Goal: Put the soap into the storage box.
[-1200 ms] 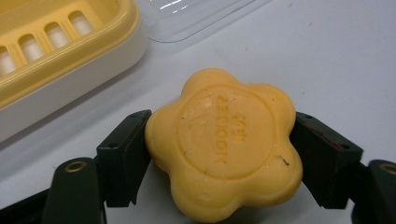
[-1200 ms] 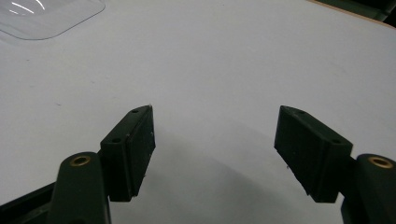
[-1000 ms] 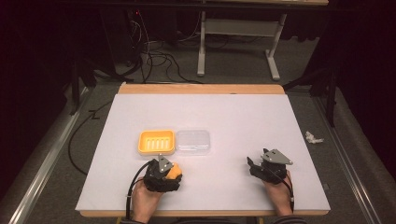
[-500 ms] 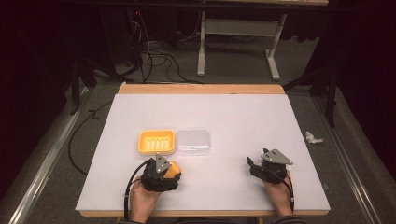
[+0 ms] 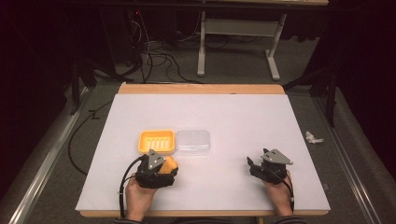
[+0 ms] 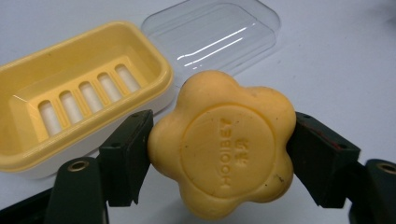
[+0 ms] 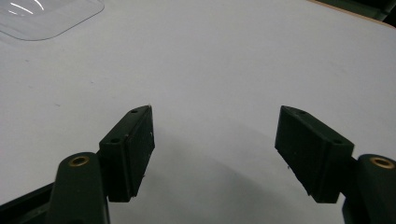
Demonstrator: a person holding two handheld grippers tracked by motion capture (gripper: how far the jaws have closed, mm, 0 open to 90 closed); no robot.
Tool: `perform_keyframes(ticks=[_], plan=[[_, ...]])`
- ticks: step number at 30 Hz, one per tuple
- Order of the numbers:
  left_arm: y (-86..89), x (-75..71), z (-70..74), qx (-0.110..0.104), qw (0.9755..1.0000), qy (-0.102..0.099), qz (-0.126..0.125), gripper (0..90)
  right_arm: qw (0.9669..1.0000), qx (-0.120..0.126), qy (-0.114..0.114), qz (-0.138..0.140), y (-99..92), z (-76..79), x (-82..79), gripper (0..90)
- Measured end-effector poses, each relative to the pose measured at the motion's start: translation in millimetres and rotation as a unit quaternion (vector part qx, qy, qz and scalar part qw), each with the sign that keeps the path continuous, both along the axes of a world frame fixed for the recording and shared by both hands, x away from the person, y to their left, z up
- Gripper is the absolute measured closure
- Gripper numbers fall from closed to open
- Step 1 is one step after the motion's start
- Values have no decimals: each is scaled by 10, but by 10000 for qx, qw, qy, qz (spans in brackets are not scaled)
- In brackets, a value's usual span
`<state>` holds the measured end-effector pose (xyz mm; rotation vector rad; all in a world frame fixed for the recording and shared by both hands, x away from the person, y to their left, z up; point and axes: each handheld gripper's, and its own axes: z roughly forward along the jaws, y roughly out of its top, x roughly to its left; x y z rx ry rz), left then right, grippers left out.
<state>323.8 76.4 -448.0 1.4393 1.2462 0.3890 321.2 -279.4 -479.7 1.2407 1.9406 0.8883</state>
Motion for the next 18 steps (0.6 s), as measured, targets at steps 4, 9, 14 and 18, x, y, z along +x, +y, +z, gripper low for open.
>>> perform_keyframes(ticks=[4,9,14,18], plan=[[32,25,58,-95,10000,-4,-5,277,10000,17,4,-10,1,1,-1,288],[46,62,129,-172,9998,-26,-7,277,10000,-4,-18,-11,-1,2,-3,288],[70,85,163,-227,9997,-9,-28,277,10000,5,2,-18,1,1,-1,288],[80,112,191,-210,9998,-9,-18,277,10000,15,10,-31,1,1,0,288]])
